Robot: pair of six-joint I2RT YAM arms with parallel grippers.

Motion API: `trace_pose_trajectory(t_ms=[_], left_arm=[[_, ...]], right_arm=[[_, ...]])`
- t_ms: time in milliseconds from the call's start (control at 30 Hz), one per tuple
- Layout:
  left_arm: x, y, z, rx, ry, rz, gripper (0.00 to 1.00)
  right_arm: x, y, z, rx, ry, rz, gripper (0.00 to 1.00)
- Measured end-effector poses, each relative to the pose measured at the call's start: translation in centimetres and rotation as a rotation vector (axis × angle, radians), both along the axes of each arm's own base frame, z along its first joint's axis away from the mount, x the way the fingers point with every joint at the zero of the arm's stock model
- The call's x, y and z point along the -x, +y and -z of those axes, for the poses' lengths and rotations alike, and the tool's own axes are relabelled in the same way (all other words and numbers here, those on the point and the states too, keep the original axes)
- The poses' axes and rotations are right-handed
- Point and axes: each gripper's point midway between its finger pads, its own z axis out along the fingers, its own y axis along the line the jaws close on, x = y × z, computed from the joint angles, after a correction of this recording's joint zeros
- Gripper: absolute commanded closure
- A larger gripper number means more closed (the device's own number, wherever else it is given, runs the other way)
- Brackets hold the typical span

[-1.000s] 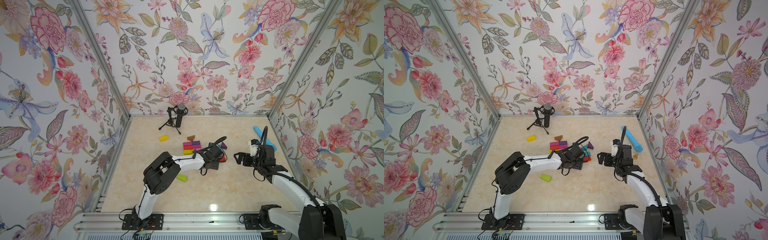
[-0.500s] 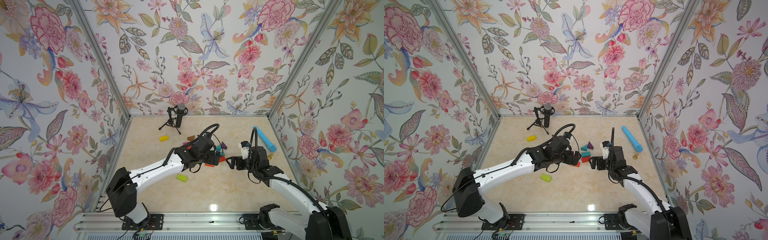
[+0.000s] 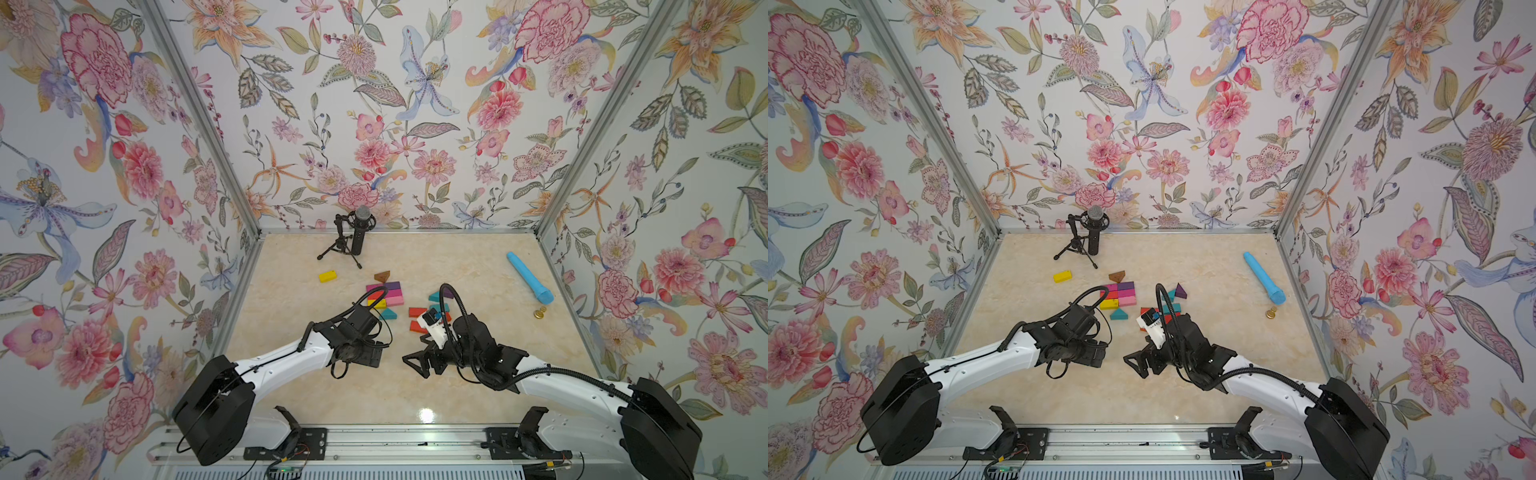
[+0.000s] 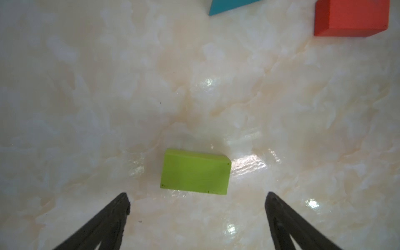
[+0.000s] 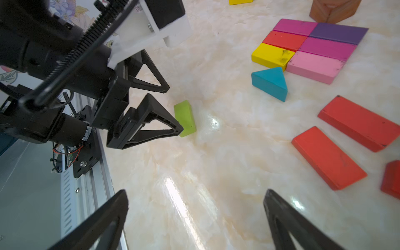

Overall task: Assemble a piece of candy with building blocks
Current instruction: Pick up the building block from the center of the board.

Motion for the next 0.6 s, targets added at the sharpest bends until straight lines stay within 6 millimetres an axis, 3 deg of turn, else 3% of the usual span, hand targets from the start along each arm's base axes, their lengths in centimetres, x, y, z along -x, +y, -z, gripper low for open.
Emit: trace_pose_trajectory(t_ms=[200, 367, 433, 600], left_arm=[[-0.3, -0.3, 1.1, -0.021, 0.009, 0.032, 0.04], [-0.2, -0.3, 2.6, -0.052, 0.035, 0.053, 0.13], [-0.2, -0.4, 3.0, -0.055, 0.039, 0.060, 0.20], [-0.4, -0.7, 3.6, -0.058, 0.041, 0.081, 0.54]], right_arm=[[0.4, 0.0, 1.9, 0.019, 0.043, -0.013, 0.00], [-1.9, -1.5, 2.6, 0.020, 0.086, 0.079, 0.00], [-3.3, -2.6, 2.5, 0.013, 0.092, 0.135, 0.00], [-6.3, -6.0, 1.3, -0.007, 0.074, 0.261, 0.00]])
